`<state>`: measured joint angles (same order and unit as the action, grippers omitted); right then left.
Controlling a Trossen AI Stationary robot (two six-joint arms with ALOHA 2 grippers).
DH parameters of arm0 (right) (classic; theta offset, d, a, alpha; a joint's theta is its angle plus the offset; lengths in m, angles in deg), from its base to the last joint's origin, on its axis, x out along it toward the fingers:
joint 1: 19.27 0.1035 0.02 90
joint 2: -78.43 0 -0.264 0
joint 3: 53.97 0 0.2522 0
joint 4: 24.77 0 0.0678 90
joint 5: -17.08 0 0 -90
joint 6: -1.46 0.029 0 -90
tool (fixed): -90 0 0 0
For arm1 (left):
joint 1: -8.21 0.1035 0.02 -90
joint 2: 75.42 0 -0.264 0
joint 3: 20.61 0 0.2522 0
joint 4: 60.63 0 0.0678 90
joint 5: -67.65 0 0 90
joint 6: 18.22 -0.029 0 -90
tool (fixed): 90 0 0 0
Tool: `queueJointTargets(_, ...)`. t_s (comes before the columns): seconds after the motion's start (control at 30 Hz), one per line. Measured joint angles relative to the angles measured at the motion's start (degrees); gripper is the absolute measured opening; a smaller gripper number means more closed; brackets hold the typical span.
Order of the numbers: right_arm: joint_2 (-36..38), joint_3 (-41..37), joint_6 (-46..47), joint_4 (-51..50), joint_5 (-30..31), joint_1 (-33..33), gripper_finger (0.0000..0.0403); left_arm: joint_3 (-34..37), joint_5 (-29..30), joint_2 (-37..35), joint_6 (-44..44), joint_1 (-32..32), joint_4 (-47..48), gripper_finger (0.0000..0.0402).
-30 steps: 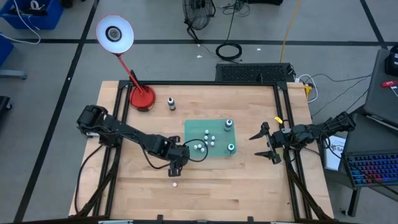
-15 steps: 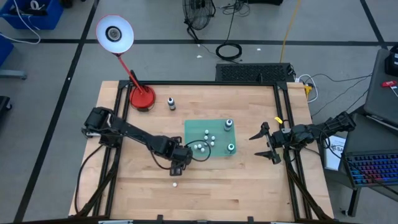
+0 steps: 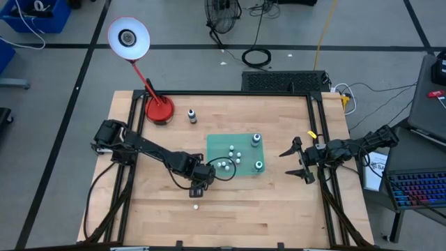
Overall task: Pick & Place food coloring
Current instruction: Put the small dark blue food coloring bottle into the blue bin
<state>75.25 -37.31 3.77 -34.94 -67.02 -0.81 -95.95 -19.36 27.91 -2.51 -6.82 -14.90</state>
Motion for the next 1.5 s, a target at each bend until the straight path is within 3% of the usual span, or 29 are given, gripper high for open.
queueJointTargets(0.8,0.0,0.01,0.0,0.0,0.0,0.0,0.0313,0.0,0.08,-0.01,-2.04,-0.07,-0.11,0.017)
queueJointTargets(1.07,0.0,0.01,0.0,0.0,0.0,0.02,0.0313,-0.02,0.1,-0.02,-3.8,-0.07,-0.26,0.0074)
queueJointTargets(1.17,0.0,0.0,0.0,0.0,0.0,0.02,0.0313,-0.04,0.1,-0.02,-4.0,-0.07,-0.16,0.0068)
queueJointTargets(1.33,-0.02,0.02,0.0,0.0,0.01,0.0,0.0313,-3.12,0.88,-1.42,-2.4,-0.84,9.59,0.0068)
queueJointTargets(1.5,-0.02,0.01,0.0,0.0,0.0,0.0,0.0313,-11.05,7.53,-3.14,-1.17,-1.69,22.32,0.0068)
